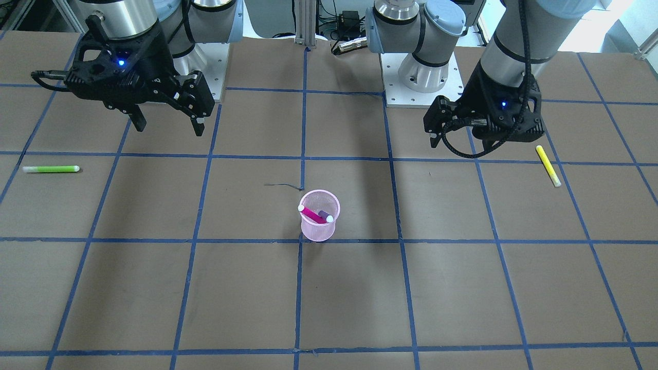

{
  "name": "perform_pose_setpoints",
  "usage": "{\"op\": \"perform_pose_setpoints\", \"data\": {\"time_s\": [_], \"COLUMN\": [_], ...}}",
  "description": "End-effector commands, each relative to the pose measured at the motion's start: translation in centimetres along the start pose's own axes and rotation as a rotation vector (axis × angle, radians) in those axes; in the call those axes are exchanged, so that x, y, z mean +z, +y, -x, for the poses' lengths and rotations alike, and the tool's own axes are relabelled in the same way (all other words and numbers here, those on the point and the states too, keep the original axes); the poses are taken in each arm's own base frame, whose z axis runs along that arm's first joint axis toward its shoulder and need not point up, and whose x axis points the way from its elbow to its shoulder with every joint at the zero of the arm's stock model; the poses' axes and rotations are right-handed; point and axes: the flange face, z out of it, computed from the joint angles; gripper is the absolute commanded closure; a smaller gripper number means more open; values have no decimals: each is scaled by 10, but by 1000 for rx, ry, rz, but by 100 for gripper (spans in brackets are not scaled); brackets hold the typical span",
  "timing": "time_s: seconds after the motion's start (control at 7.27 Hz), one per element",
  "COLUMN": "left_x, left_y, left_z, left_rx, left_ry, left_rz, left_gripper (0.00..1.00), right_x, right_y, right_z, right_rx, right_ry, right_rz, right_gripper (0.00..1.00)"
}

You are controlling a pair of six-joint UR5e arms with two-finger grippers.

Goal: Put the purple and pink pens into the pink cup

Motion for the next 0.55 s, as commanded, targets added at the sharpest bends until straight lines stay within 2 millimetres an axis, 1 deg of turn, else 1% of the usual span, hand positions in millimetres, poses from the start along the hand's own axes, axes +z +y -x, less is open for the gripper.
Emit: {"op": "perform_pose_setpoints", "data": {"time_s": [0.0, 0.14, 0.41], "left_x": [-10, -6, -3], "left_y": [14, 16, 19], "left_z": [-2, -4, -2], "left_rx": [0, 4, 3], "left_ry": [-1, -2, -5], "left_rz": [-1, 8, 15], "left_gripper": [0, 0, 0], "right_x": [1, 2, 3], "right_y": [1, 0, 0], "right_z": [0, 0, 0], "right_rx": [-2, -2, -2], "right_ry": [-1, 0, 0], "right_rz": [2, 4, 7], "right_gripper": [0, 0, 0]}}
